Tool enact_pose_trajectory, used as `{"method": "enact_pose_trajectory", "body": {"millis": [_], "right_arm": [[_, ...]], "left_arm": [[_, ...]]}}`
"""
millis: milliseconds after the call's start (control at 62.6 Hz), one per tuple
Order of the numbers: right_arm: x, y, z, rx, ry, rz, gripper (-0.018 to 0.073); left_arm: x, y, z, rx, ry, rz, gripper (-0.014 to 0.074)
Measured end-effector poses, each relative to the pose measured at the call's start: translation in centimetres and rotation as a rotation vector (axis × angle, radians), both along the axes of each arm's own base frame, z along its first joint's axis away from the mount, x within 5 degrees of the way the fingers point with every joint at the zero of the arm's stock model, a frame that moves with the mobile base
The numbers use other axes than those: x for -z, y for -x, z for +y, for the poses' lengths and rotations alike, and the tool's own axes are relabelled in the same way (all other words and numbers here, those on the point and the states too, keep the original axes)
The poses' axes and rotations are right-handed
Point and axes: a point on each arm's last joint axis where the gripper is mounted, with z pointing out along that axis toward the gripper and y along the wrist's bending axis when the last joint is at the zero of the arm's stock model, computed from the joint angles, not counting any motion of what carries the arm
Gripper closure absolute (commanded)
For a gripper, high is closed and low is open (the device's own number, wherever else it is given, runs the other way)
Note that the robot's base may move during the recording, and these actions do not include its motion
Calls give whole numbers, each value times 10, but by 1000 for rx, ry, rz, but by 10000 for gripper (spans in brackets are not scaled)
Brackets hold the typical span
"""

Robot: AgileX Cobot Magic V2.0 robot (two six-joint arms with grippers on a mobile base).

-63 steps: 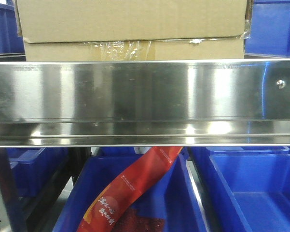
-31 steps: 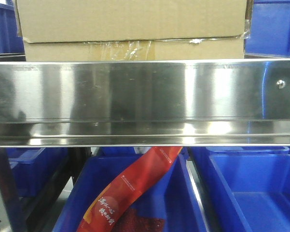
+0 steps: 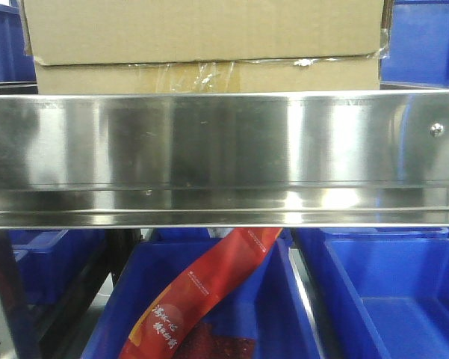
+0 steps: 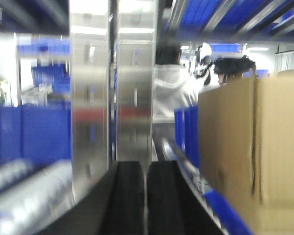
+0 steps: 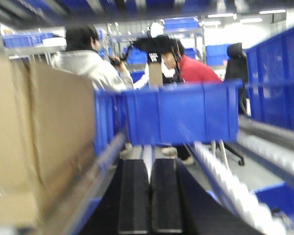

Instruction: Grab carton from right shelf to conveyor

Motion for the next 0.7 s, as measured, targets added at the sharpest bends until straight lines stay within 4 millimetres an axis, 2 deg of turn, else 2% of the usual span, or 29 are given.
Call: {"method": "enact_pose_trajectory", "body": {"millis": [80,176,272,351,543,703], "right_arm": [[-23,8,1,-16,5,15,501],[-48,12,3,-33,1,36,289],[-63,9,4,-47,-9,66,92],[-69,3,4,-50,-11,91,-7],[-69,-11,5,-56,-14,166,1],[-85,-17,8,-95,-1,210,0]], "left_arm": [[-29,6,0,-13,-26,20,351],[-61,9,0,-7,-33,57,225],[-83,1,0,13,-35,104,172],[-96,-8,-1,33,-37,127,164],[-111,-29,-10,165,-38,188,164],[-129,-43,-33,393,-121,204,164]]}}
